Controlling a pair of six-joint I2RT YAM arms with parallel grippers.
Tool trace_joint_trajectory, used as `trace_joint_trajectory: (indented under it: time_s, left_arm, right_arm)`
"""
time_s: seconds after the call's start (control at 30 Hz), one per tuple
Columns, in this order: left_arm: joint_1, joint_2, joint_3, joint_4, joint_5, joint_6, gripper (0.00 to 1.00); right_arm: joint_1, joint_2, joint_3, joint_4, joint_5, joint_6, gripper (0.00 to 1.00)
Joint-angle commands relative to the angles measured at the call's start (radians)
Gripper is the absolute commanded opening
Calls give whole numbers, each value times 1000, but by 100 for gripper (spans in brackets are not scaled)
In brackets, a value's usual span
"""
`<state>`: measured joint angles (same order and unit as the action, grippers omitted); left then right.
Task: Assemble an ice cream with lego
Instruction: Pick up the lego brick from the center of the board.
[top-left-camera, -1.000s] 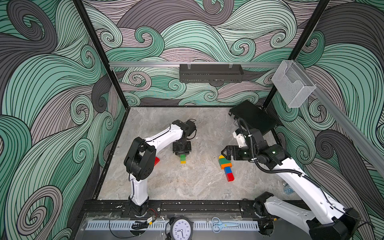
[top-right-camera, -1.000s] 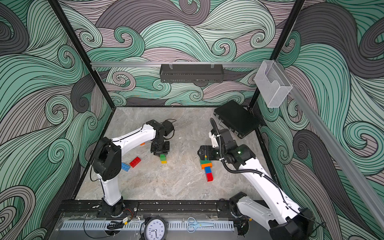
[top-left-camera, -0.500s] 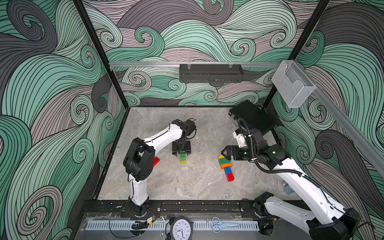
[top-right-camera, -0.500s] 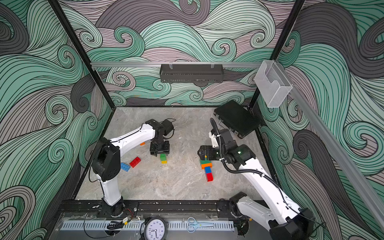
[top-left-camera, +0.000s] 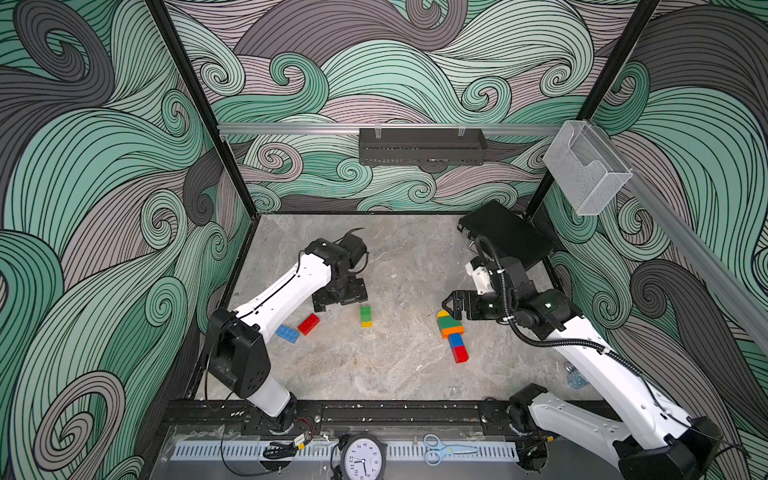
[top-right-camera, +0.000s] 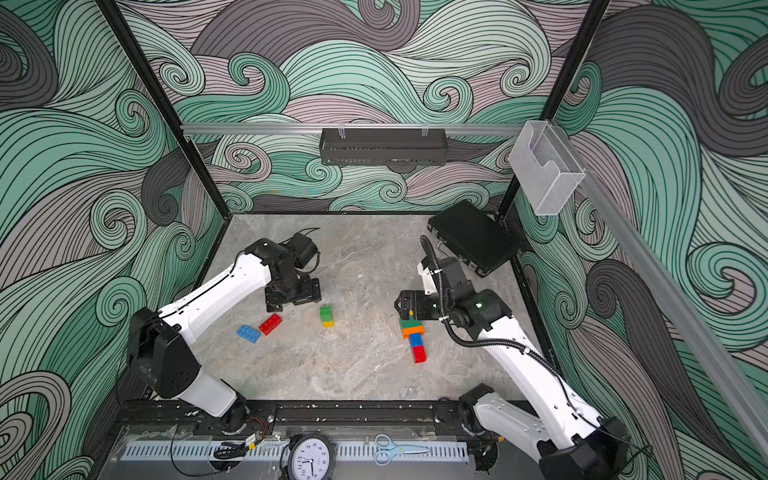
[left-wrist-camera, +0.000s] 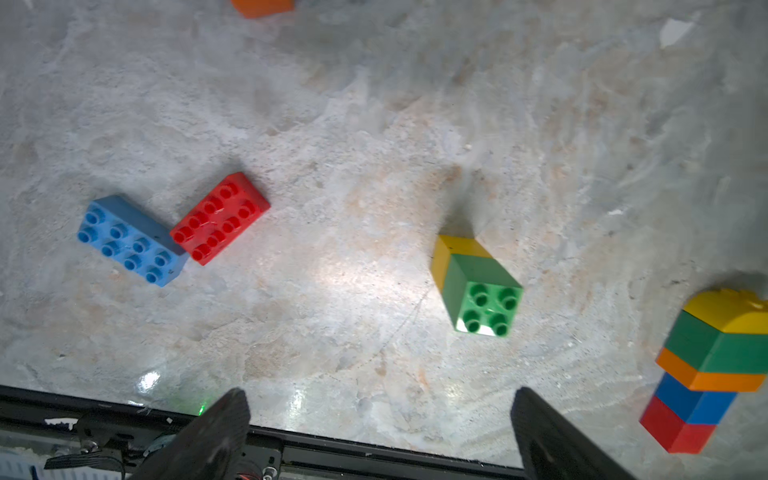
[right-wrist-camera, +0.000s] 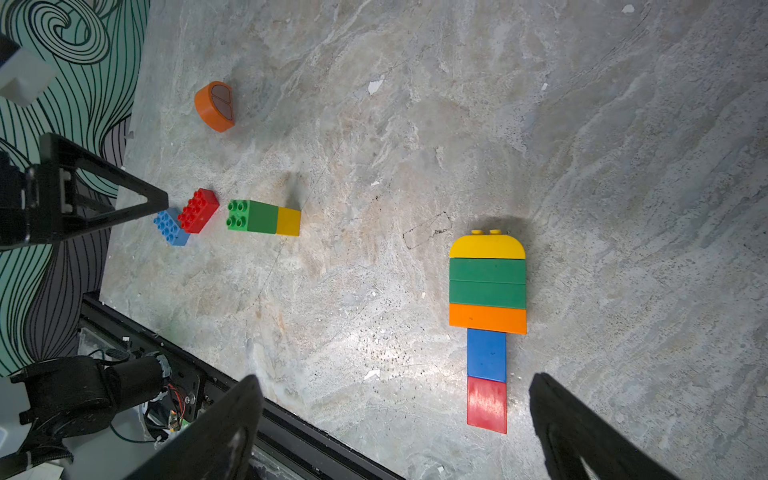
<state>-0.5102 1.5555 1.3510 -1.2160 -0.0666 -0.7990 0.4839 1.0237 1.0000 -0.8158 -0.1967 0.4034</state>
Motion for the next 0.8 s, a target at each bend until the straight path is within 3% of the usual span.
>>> trace_joint_trajectory:
  time_s: [0.0, 0.33, 0.77]
  left_arm:
    - [42, -37, -85, 33, -54, -52, 99]
    - [145, -64, -304, 235, -59, -79, 99]
    - [238, -105, -453, 431, -33, -73, 99]
  right_arm:
    - [-4, 12, 9, 17, -19, -7, 99]
    - [-4, 24, 30, 15, -28, -31, 99]
    - [-4, 27, 44, 14, -25, -42, 99]
